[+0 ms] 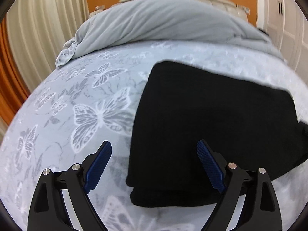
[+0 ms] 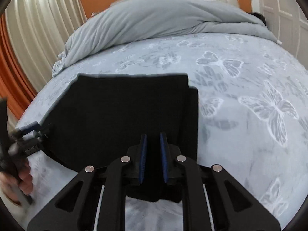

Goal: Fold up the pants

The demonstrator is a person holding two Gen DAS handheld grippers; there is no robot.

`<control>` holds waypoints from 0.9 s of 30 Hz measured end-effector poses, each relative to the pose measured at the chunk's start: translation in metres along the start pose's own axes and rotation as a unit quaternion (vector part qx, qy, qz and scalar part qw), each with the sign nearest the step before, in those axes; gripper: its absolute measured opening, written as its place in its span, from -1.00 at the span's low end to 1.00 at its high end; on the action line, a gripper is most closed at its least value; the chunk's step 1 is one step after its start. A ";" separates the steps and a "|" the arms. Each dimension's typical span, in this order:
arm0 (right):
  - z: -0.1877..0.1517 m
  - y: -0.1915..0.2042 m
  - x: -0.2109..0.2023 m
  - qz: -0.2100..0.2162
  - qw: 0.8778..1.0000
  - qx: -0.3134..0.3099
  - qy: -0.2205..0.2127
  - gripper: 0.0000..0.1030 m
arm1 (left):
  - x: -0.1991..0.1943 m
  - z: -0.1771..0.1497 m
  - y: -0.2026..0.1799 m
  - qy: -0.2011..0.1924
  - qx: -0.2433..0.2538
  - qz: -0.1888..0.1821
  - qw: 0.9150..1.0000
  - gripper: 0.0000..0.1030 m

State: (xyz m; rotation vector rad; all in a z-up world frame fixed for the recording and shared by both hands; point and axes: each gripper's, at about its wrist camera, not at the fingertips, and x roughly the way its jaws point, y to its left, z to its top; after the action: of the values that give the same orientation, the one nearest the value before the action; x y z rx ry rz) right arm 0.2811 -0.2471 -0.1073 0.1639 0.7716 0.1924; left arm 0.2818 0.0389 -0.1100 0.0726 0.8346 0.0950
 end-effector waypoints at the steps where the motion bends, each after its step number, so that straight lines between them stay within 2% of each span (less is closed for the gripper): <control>1: -0.002 -0.001 -0.012 0.006 1.000 0.014 -0.010 -0.71 | -0.003 -0.002 0.002 -0.002 -0.007 -0.001 1.000 0.70; 2: -0.003 -0.003 -0.020 0.013 1.000 0.026 -0.010 -0.65 | -0.006 -0.004 0.005 -0.002 -0.013 -0.005 1.000 0.70; 4: -0.008 -0.005 -0.033 0.035 0.998 0.049 -0.011 -0.08 | -0.014 -0.006 0.009 -0.001 -0.021 -0.021 1.000 0.70; 5: -0.010 -0.005 -0.034 0.033 0.998 0.048 -0.002 0.00 | -0.017 -0.007 0.011 -0.002 -0.022 -0.025 0.999 0.70; 8: -0.020 -0.001 -0.025 0.012 0.999 0.035 0.017 0.01 | -0.024 -0.014 0.011 -0.004 -0.018 -0.029 0.999 0.70; 11: -0.028 -0.001 -0.010 0.019 0.998 0.049 0.032 -0.07 | -0.024 -0.021 0.009 0.004 -0.018 -0.032 0.999 0.70; 13: -0.024 0.002 -0.004 0.025 0.998 0.044 0.037 -0.47 | -0.021 -0.026 0.006 0.010 -0.015 -0.039 0.999 0.70; 15: -0.013 0.006 -0.011 0.017 0.999 0.028 0.024 -0.65 | -0.017 -0.026 0.002 0.017 -0.009 -0.038 0.999 0.70; 18: 0.003 0.006 -0.036 0.022 0.999 0.012 -0.026 -0.66 | -0.015 -0.025 0.000 0.018 -0.011 -0.047 0.999 0.70; 19: 0.001 0.001 -0.028 0.005 1.000 0.010 -0.020 -0.63 | -0.015 -0.025 0.000 0.018 -0.012 -0.050 0.999 0.73; 21: -0.012 -0.009 0.004 -0.008 0.999 0.015 0.041 -0.52 | -0.011 -0.025 -0.004 0.020 -0.012 -0.050 0.998 0.77; 22: -0.018 -0.013 0.000 0.005 0.999 0.024 0.022 -0.51 | -0.010 -0.025 -0.006 0.023 -0.013 -0.046 0.999 0.78; 25: -0.007 -0.010 -0.036 0.004 0.998 0.052 -0.021 -0.47 | -0.016 -0.025 -0.008 0.019 -0.018 -0.044 0.999 0.76; 27: 0.003 0.002 -0.060 0.028 0.997 0.047 -0.053 -0.47 | -0.022 -0.025 -0.010 0.015 -0.015 -0.045 0.999 0.76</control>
State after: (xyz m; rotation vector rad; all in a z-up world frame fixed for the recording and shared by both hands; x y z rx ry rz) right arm 0.2413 -0.2590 -0.0643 0.2832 0.6710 0.1986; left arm 0.2487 0.0276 -0.1117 0.0056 0.8647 0.0241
